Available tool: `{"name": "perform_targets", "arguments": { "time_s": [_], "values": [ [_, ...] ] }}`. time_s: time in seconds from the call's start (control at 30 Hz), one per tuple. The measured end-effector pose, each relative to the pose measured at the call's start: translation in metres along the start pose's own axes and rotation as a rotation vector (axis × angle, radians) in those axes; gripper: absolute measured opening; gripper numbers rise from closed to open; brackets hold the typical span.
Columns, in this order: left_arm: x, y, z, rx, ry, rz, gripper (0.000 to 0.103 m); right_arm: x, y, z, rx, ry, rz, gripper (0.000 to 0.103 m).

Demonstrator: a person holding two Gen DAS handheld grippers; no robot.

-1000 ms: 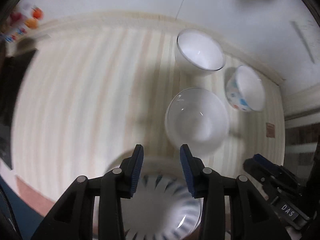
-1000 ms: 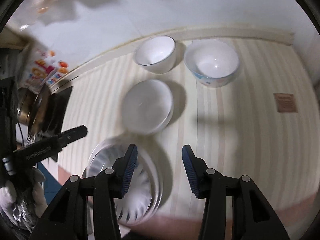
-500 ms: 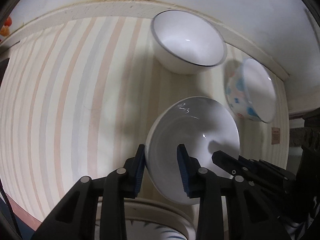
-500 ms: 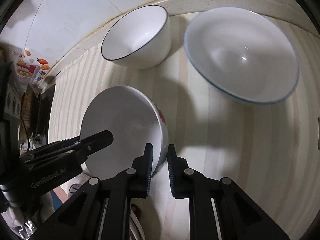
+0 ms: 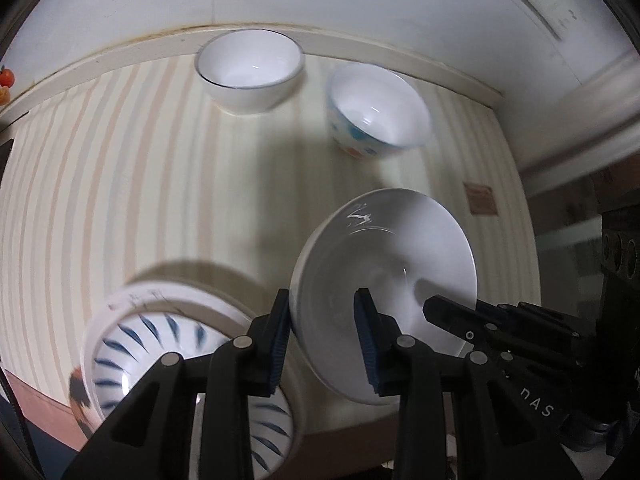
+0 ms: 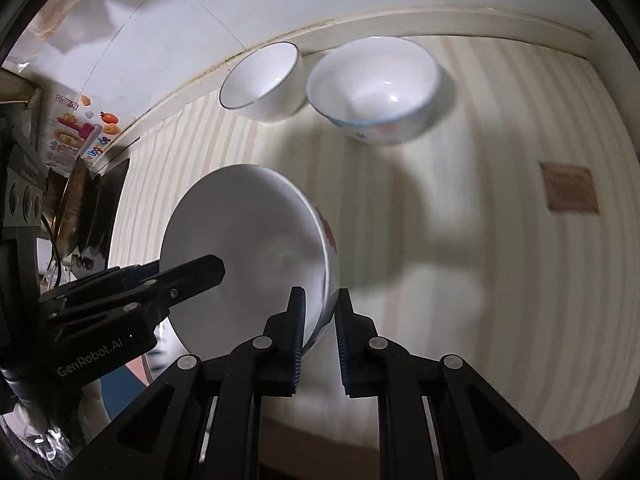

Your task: Organize plates and bowls

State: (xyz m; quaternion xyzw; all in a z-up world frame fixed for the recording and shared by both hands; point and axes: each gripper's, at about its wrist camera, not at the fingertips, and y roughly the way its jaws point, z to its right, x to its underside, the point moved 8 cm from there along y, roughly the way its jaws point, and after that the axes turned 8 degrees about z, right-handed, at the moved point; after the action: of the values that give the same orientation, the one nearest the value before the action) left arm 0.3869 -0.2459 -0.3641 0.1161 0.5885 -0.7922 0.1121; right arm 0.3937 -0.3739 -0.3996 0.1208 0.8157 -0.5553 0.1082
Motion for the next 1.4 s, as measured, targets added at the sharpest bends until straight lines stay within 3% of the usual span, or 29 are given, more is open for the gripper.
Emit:
{"name": "perform_targets", "arguments": {
  "time_s": [0.27, 0.53, 1.1, 1.4],
  "values": [
    [0.031, 0.022, 0.030, 0.016, 0.058, -0.068, 0.029, 0.039, -0.023, 0.036, 0.024, 0.039, -0.005, 0.016],
    [0.049, 0.047, 0.036, -0.001, 0.084, -0.120, 0.029, 0.062, -0.007, 0.061, 0.040, 0.077, -0.038, 0.016],
    [0.064, 0.071, 0.052, -0.042, 0.150, -0.157, 0.029, 0.082, 0.011, 0.078, 0.062, 0.104, -0.096, 0.017],
    [0.066, 0.059, 0.054, -0.039, 0.147, -0.184, 0.029, 0.080, 0.012, 0.079, 0.031, 0.117, -0.134, 0.020]
  ]
}}
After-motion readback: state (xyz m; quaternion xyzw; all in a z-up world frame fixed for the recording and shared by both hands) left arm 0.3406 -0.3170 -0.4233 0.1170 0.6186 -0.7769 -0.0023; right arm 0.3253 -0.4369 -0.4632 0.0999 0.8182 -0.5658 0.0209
